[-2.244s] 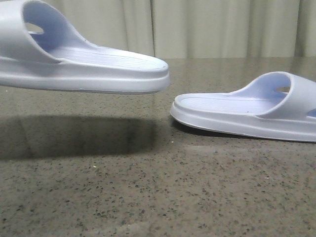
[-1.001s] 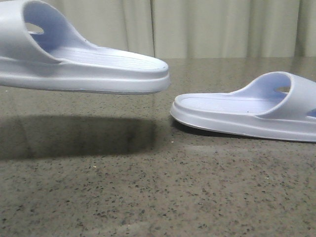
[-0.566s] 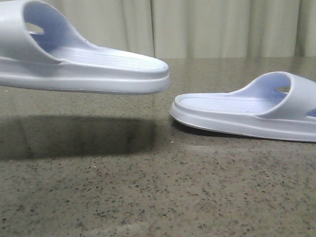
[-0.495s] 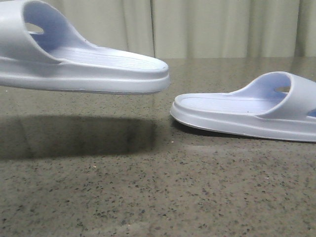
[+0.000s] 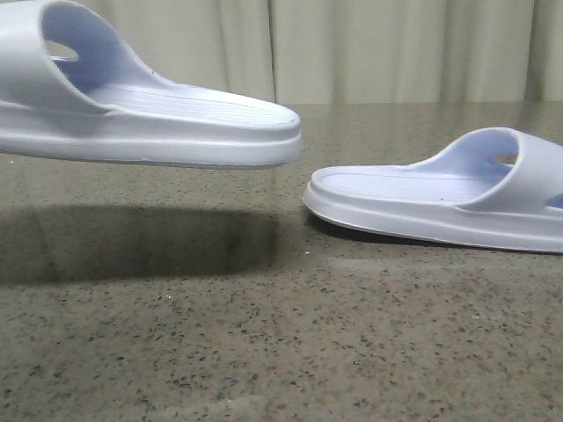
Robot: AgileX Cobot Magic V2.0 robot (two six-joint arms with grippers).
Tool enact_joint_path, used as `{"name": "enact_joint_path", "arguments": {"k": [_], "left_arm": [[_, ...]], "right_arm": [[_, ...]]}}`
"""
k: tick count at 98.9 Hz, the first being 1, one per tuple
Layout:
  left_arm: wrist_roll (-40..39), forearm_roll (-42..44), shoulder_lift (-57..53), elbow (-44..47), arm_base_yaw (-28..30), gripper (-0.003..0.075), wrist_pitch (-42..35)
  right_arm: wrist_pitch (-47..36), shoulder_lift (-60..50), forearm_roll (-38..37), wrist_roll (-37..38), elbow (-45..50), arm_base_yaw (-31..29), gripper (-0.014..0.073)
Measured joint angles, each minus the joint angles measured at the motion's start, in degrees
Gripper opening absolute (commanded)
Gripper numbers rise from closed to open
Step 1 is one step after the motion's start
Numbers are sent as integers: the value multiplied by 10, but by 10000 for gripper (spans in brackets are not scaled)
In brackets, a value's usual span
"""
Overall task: Insert blue slippers together front up
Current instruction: 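Lower the right gripper onto the heel rim of the other slipper, then grip the heel with the right gripper and lift the slipper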
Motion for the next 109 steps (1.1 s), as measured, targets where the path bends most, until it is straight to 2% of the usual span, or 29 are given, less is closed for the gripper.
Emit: {"name": "enact_joint_path", "arguments": {"k": [11,39,53,68,109], "left_arm": [[0,0,0,0,0,16,0],[0,0,0,0,0,16,1],[0,0,0,0,0,16,3],[0,0,0,0,0,16,3],[0,0,0,0,0,16,3]], "right_arm": [[0,1,0,0,0,0,231],[0,1,2,0,0,0,98],[-4,1,2,-1,0,0,18],[-15,1,2,-5,0,0,-106],[-68,-9,12,-16,0,0,-107]]}}
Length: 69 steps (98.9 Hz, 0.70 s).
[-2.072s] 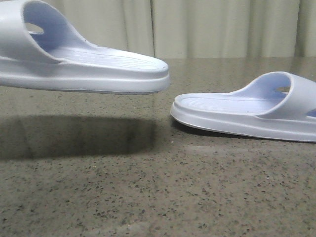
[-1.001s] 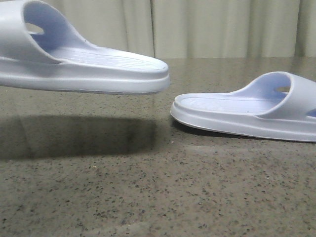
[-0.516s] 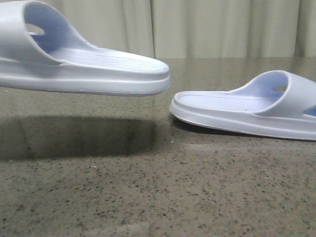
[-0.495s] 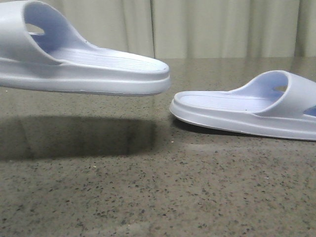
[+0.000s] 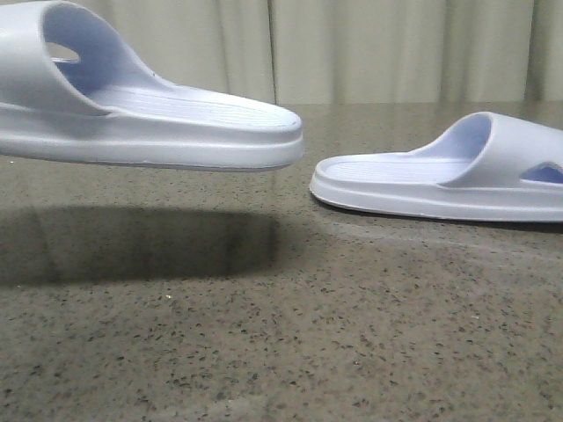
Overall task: Insert blue slippers together front up
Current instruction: 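Grip the heel with the right gripper and lift the slipper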
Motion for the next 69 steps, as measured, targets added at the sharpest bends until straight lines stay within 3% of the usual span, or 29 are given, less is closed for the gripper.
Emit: {"name": "enact_joint_path", "arguments": {"k": [34,69], "left_arm": [[0,0,0,0,0,16,1],[0,0,0,0,0,16,2]], "right_arm": [[-34,-111,12,-1,-2,0,-107],[36,-210,42,-3,-48,3,-107]]}}
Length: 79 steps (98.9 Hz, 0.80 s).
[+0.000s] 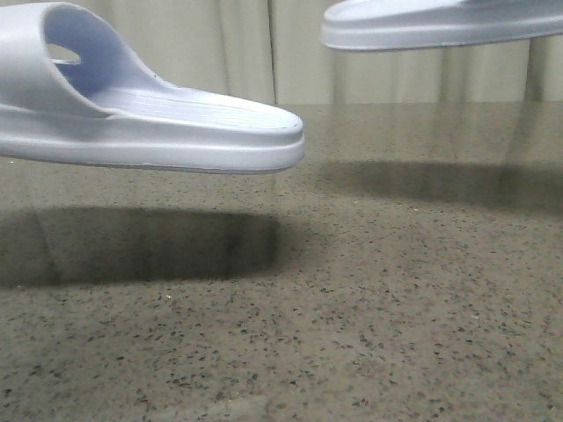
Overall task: Insert blue slippers together front up
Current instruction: 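Grip the heel with the right gripper and lift the slipper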
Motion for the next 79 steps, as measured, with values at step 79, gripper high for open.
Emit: {"name": "enact_joint_path", "arguments": {"k": [79], "left_arm": [[18,-81,0,-1,0,16,41]], "right_arm": [[37,21,68,0,-6,200,-107]]}}
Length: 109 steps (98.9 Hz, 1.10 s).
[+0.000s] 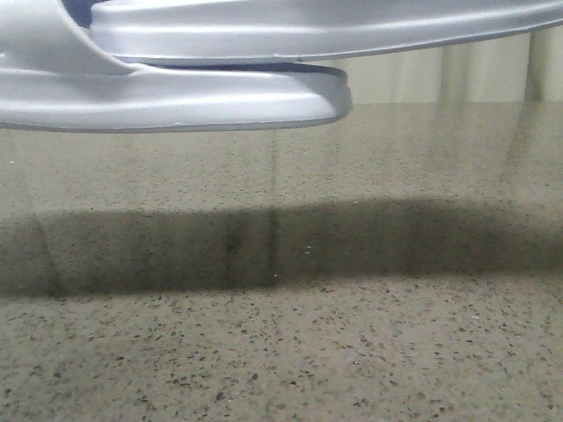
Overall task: Insert blue slippers together front up
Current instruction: 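Grip the heel with the right gripper and lift the slipper, then move the right-held slipper over the left-held one, soles stacking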
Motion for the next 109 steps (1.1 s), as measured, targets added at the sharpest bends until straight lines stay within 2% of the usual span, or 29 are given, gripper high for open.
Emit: {"name": "enact_joint_path", "arguments": {"k": [22,50,69,109], "left_arm": [[63,-59,0,-1,0,16,5],[76,-66,0,-1,0,16,11],[116,-94,0,-1,1,16,12],[187,-176,0,-1,5,16,-1]], "right_arm": [[-33,33,0,0,0,38,-107],[-92,76,0,0,0,101,-107],[-136,109,-1,0,0,140,-107],[-214,141,-2,0,0,191,-107]]}}
